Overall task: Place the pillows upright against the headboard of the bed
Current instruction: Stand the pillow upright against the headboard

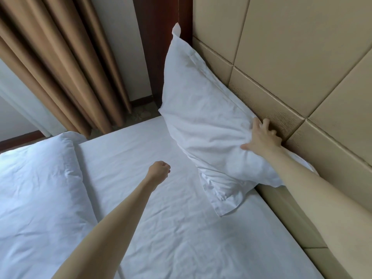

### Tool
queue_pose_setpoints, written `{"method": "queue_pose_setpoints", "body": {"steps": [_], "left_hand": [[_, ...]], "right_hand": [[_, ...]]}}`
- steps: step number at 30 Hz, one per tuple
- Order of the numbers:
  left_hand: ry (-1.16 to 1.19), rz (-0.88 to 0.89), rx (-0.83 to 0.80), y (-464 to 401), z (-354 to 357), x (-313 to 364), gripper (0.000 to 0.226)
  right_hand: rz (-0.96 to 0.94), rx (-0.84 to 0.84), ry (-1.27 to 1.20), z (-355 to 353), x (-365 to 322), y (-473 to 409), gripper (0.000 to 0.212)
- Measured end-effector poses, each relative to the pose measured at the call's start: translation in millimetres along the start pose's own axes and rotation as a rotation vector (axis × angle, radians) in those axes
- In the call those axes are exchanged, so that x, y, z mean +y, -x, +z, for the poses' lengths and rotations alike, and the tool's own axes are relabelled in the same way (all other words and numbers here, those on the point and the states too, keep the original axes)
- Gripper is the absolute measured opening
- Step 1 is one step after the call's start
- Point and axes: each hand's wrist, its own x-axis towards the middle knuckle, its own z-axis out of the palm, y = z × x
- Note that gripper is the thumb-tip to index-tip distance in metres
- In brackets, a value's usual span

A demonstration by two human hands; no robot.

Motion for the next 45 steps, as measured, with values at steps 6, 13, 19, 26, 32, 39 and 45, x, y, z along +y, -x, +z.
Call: {"method": "queue_pose_setpoints", "body": {"steps": [6,13,19,26,32,39,45], "left_hand": [[0.058,0.044,-0.033,-0.5,8.3,17.9,0.026],[0.083,0.071,-0.038,9.7,21.3,30.3,0.024],[0.046,0.086,-0.028,26.9,21.5,32.1,0.026],[0.034,0.135,-0.016,45.7,17.4,54.4,0.028],[0.103,0.137,-0.065,76.0,16.9,56.7,0.024],[0.29,0.119,-0.062,144.9,14.2,54.9,0.025],[0.387,0.202,-0.006,223.7,-3.8,30.0,0.027]], "right_hand": [[-0.138,0.094,-0.195,-46.2,-23.7,-17.8,0.046],[-0.249,0.156,-0.063,-87.9,-24.7,-18.8,0.044],[-0.214,0.096,0.011,-52.7,12.3,-4.5,0.039],[-0.301,0.433,0.033,-61.2,18.5,20.2,0.018],[-0.169,0.349,-0.374,-73.9,44.2,33.8,0.016],[-0.15,0.399,-0.628,-93.3,51.7,81.4,0.019],[-0.118,0.24,-1.004,-97.0,47.3,147.9,0.014]]}}
